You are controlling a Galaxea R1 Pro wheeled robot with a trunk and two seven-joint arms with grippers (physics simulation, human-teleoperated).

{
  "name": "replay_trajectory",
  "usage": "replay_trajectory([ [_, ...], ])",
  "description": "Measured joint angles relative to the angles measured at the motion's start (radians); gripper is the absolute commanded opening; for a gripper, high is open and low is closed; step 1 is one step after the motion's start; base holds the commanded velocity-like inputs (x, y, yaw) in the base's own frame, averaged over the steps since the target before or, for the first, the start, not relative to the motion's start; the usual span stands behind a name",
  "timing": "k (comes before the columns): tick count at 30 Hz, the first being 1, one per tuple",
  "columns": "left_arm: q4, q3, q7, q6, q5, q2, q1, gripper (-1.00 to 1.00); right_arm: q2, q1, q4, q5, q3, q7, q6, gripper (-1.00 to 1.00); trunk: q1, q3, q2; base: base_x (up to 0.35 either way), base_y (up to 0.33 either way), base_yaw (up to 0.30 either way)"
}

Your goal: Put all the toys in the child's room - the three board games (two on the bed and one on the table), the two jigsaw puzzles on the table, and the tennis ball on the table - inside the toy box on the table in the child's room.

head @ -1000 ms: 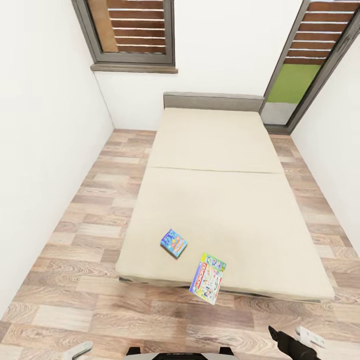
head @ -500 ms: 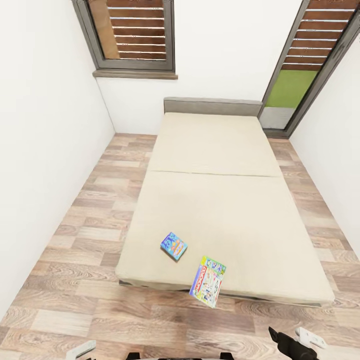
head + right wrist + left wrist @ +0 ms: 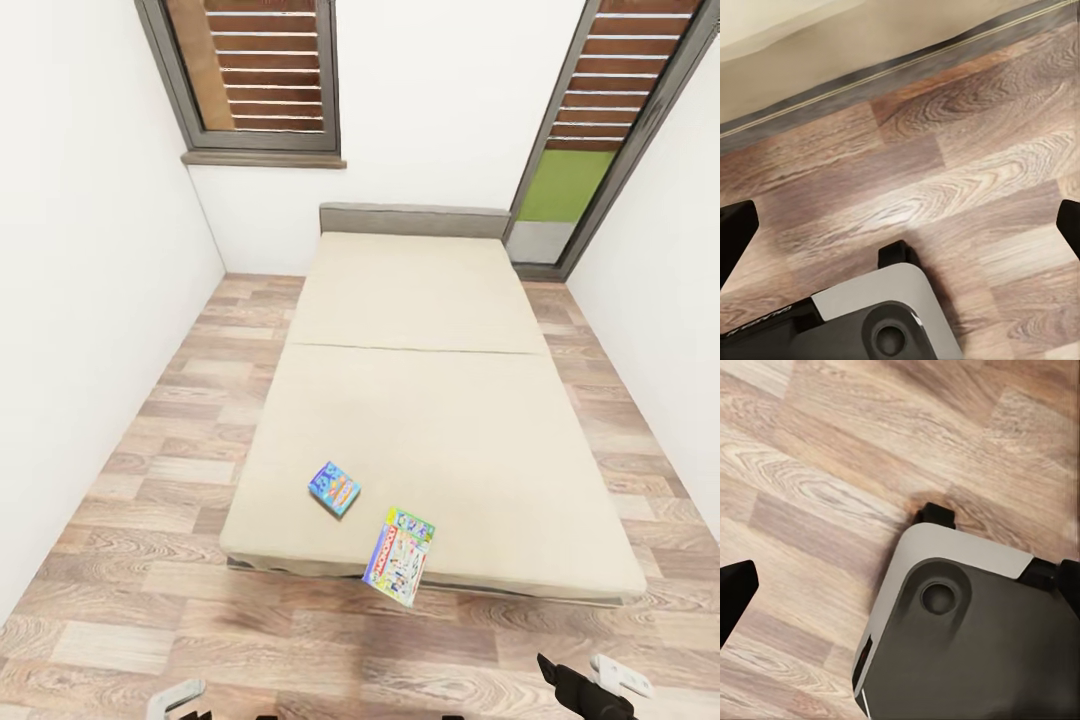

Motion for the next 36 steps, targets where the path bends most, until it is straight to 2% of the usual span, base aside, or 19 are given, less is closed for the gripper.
replay_trajectory([
  [11, 0.0, -0.001, -0.006, -0.001, -0.001, 0.0, 0.0, 1.0, 0.0, 0.0, 0.0, 0.0, 0.0, 0.0, 0.0, 1.0, 0.0, 0.018, 0.0, -0.002, -0.009, -0.101],
  [36, 0.0, -0.002, -0.007, -0.001, -0.002, 0.004, 0.0, 1.0, 0.001, 0.0, -0.001, 0.0, 0.0, 0.002, 0.0, 1.0, 0.0, 0.057, 0.0, 0.0, -0.118, -0.112],
])
